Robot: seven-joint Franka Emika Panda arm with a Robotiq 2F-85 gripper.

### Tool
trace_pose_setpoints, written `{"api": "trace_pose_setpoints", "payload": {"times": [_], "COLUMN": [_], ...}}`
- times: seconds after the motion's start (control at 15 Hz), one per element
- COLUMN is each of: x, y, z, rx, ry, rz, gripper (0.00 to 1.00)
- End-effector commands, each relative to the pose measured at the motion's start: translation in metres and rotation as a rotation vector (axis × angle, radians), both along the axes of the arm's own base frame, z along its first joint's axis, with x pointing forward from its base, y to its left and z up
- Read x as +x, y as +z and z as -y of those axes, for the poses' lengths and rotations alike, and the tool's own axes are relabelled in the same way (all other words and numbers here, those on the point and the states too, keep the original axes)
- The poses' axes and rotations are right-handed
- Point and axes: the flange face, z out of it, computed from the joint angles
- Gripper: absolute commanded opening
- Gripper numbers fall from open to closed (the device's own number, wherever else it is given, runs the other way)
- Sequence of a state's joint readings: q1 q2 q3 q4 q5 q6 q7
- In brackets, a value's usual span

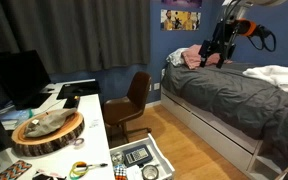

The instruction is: Put the pen inside the drawer

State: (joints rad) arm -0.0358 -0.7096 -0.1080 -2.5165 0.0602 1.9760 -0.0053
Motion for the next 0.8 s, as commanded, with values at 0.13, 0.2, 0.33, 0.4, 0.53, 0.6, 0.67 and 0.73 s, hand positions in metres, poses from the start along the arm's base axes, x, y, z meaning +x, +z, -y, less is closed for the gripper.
{"api": "trace_pose_setpoints", "payload": {"times": [0.13,0.2,0.33,0.4,0.53,0.6,0.67,0.73], "x": [0.0001,0.0001,0.0001,0.0001,0.0001,0.0001,0.0001,0.0024], "y": [0.0004,0.0004,0.0004,0.0004,0.0004,0.0004,0.0004,0.0024], "z": [0.0001,0.0001,0.0001,0.0001,0.0001,0.0001,0.0001,-0.0051], "rx": [0.0,0.0,0.0,0.0,0.0,0.0,0.0,-0.033], "ry": [0.0,0.0,0.0,0.0,0.0,0.0,0.0,0.002], "rz": [-0.001,-0.001,-0.001,-0.001,-0.001,-0.001,-0.001,-0.023], "gripper": [1.0,1.0,1.0,1.0,1.0,1.0,1.0,1.0]}}
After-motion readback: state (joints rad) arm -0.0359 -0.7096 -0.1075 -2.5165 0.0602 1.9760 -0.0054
